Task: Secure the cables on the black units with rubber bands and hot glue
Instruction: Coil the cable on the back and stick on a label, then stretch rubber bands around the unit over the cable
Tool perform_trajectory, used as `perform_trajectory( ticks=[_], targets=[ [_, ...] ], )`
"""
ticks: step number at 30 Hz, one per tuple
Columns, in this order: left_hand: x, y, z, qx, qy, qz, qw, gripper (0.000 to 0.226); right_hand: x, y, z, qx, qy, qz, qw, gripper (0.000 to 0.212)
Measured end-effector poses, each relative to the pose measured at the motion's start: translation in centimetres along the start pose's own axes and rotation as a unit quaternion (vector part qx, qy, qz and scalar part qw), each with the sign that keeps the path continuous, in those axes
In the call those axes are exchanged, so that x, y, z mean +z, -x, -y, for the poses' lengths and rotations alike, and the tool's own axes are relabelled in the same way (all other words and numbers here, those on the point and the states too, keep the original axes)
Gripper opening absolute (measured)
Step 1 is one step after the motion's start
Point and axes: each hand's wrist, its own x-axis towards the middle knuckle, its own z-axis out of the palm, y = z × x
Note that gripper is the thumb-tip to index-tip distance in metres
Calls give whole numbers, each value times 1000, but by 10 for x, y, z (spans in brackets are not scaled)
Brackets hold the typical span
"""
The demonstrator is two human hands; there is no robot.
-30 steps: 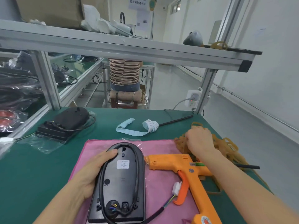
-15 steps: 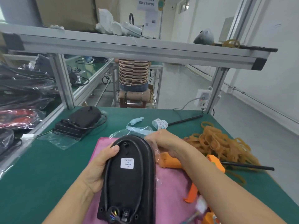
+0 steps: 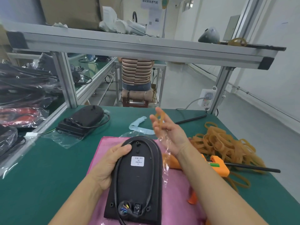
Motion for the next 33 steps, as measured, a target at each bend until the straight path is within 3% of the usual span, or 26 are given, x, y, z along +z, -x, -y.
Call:
perform_trajectory(
  ticks=[3,5,7,9,11,14,17,21,24,26,28,31,33],
  targets=[
    [-5,3,-2,-1,13,-15,1000,28,-18,4,21,-7,268,-93,959,37],
    [-5,4,-2,1,10,-15,1000,29,-33,12,33,39,376,-98,921,73],
    [-2,3,-2,8,2,-20,1000,30,-38,21,38,106,380,-24,919,101],
    [2,1,-2,18,-9,-26,999,34,-31,29,32,164,368,82,912,105],
    [5,-1,-3,36,-17,-30,999,34,-20,30,25,191,391,138,890,108],
    [9,-4,-5,71,-24,-39,996,30,2,27,18,177,471,153,851,85],
    [9,-8,-6,94,-20,-46,994,38,18,17,13,126,584,93,797,56],
    [9,-9,-7,96,-36,-44,994,39,23,8,1,105,626,67,770,56],
    [12,-7,-12,123,-109,-54,985,28,20,8,-4,77,613,57,784,62],
    [19,-9,-21,183,-261,-72,945,21,18,8,-5,61,600,53,796,53],
    [35,-14,-31,206,-406,-119,883,4,18,8,-6,41,605,52,793,43],
    [56,-29,-41,167,-599,-204,755,27,20,8,-7,34,601,47,797,30],
    [67,-37,-49,132,-660,-190,715,26,19,9,-6,30,608,39,793,26]
  ],
)
